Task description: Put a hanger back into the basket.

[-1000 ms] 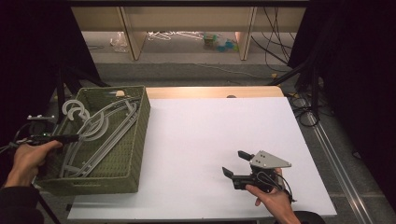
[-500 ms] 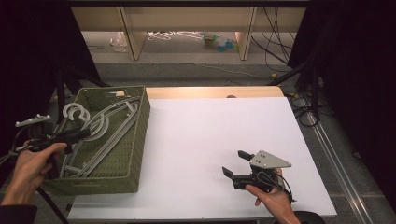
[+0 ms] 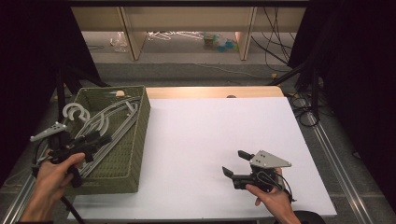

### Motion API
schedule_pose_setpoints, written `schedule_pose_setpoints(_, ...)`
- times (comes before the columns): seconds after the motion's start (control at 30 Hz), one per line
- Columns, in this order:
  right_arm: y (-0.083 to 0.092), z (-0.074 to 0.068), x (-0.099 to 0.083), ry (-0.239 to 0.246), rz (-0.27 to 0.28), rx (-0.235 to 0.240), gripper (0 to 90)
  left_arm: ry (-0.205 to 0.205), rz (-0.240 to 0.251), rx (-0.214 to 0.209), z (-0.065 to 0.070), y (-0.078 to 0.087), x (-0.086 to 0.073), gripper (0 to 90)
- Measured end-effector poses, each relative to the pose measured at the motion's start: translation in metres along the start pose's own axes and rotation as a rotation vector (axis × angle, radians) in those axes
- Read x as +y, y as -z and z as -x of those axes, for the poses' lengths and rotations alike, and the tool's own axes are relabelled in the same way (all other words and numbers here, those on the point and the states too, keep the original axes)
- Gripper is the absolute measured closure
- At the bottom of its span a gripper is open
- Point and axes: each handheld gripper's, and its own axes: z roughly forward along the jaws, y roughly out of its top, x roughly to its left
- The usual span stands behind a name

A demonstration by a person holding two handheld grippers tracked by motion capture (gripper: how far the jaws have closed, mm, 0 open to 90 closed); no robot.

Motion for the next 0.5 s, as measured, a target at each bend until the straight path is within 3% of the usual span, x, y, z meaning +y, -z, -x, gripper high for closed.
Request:
schedule_pose_setpoints(0.13, 0.0, 0.0, 0.0, -0.002, 0.0, 0.002, 20.1, -0.07, -0.016, 0.005, 0.016, -0.004, -0.01, 31.4)
schedule_pose_setpoints(0.27, -0.001, 0.0, 0.0, 0.0, 0.008, 0.01, 20.1, -0.086, -0.009, -0.04, 0.03, -0.008, -0.017, 29.7)
schedule_pose_setpoints(0.5, -0.001, 0.0, 0.0, 0.001, 0.01, 0.01, 20.1, -0.126, -0.014, -0.065, 0.052, -0.016, -0.027, 27.2)
